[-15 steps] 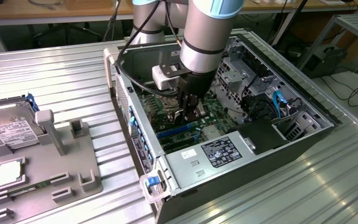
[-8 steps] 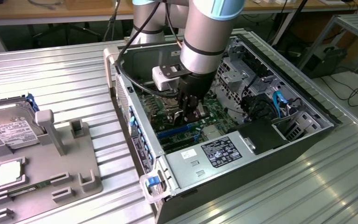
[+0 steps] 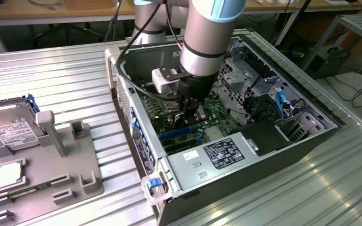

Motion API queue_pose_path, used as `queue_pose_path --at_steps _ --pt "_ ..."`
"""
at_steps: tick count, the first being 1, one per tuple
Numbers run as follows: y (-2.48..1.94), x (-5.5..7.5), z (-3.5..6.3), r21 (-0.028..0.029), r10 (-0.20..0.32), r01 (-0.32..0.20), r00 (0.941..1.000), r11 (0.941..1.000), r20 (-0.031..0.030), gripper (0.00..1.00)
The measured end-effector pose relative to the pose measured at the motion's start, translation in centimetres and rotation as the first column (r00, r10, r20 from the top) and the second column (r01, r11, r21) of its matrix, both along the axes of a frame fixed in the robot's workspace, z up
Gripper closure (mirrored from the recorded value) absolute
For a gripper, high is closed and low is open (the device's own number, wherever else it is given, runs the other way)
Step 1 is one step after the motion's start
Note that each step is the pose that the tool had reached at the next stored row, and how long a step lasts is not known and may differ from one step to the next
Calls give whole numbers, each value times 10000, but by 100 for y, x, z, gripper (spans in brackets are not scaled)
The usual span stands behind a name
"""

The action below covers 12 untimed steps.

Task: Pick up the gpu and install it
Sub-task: 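Insert the gpu into the slot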

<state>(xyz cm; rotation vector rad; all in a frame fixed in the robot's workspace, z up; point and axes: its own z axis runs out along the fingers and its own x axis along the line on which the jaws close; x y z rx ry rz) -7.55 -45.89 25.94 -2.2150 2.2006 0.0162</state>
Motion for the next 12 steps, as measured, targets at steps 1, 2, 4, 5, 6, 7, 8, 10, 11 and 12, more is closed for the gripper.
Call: queue_pose_path --at_steps 1,2,4,5,6,7,8,10,11,12 --pt "0 -10 -4 0 0 0 10000 10000 0 73" --pt "1 -16 -9 2 0 0 10000 10000 1 73" --pt "1 -24 -17 2 0 0 10000 10000 2 73" --pt "1 -27 -21 2 0 0 10000 10000 1 73" --pt "0 -30 -23 1 0 0 10000 10000 1 73" --pt "0 -32 -25 0 0 0 10000 10000 0 73" --pt "1 -34 -27 0 0 0 10000 10000 1 73" --pt "1 -39 -38 3 0 0 10000 10000 2 73" --pt "1 -39 -43 2 0 0 10000 10000 1 73" --pt "1 -40 -47 2 1 -1 10000 10000 1 73"
